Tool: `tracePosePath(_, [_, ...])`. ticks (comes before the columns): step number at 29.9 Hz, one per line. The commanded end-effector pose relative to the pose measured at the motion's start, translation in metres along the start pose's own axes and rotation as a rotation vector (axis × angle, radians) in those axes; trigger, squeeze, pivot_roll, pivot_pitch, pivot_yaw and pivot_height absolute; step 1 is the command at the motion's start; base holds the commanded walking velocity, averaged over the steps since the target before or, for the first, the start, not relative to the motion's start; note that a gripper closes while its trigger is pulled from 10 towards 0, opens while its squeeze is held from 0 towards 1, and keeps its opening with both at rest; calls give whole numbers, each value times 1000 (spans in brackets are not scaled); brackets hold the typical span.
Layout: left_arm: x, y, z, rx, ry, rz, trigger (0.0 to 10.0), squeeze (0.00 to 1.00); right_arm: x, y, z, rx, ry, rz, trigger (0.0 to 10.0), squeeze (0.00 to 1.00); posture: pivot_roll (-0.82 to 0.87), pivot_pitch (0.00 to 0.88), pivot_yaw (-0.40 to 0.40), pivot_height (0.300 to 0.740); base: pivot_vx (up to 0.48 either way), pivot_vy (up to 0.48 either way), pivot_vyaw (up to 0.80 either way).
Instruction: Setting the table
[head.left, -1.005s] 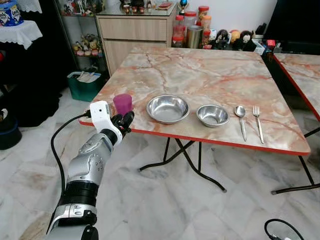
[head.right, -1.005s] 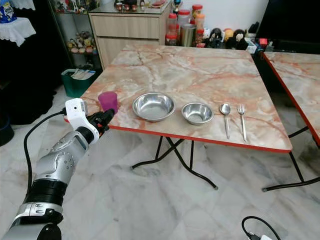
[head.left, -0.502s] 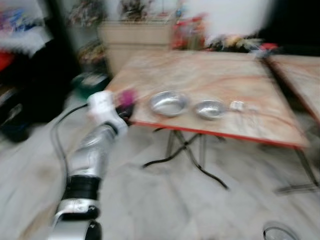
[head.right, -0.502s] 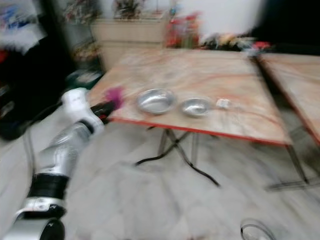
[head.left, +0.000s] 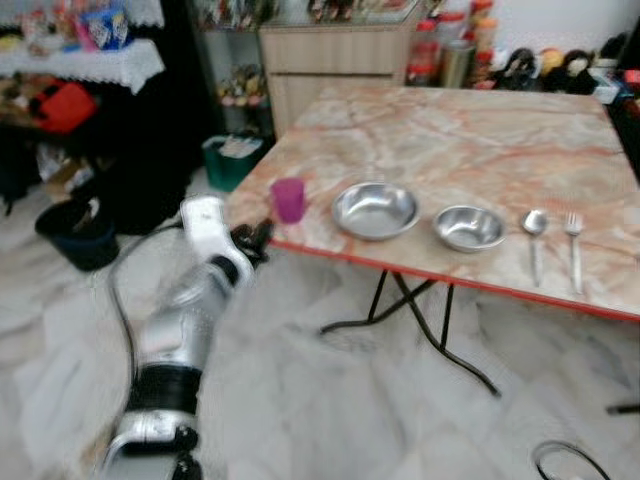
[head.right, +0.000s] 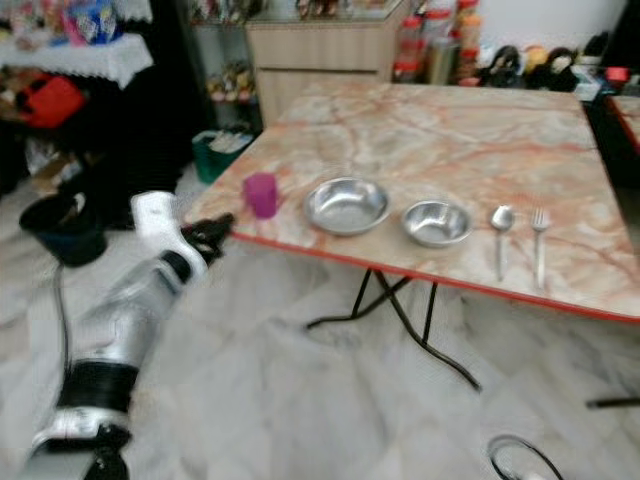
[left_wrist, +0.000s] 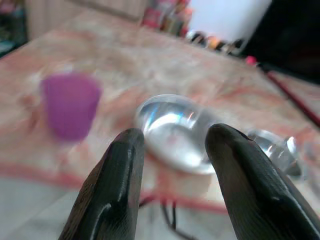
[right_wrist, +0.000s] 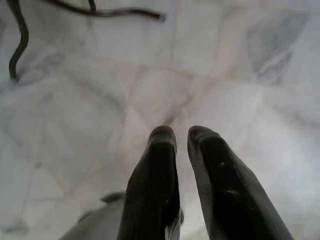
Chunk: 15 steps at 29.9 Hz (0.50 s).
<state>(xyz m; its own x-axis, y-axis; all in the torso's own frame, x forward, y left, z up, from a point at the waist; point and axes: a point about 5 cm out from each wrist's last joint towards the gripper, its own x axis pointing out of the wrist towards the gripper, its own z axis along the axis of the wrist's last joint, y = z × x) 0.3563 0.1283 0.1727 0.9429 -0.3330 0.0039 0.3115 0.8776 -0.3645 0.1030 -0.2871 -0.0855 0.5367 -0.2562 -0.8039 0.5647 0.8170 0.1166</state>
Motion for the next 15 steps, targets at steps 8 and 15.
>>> tracePosePath(8, [-7, 11, -1, 1, 19, 0, 10000, 0, 3, 10, 0, 17, -9, 20, 10000, 0, 107, 0, 37, 740, 0, 0, 0])
tracePosePath(15, [-8, 13, -6, 3, 35, 1, 10000, 0, 3, 10, 0, 9, -6, 16, 10000, 0, 104, 0, 33, 740, 0, 0, 0])
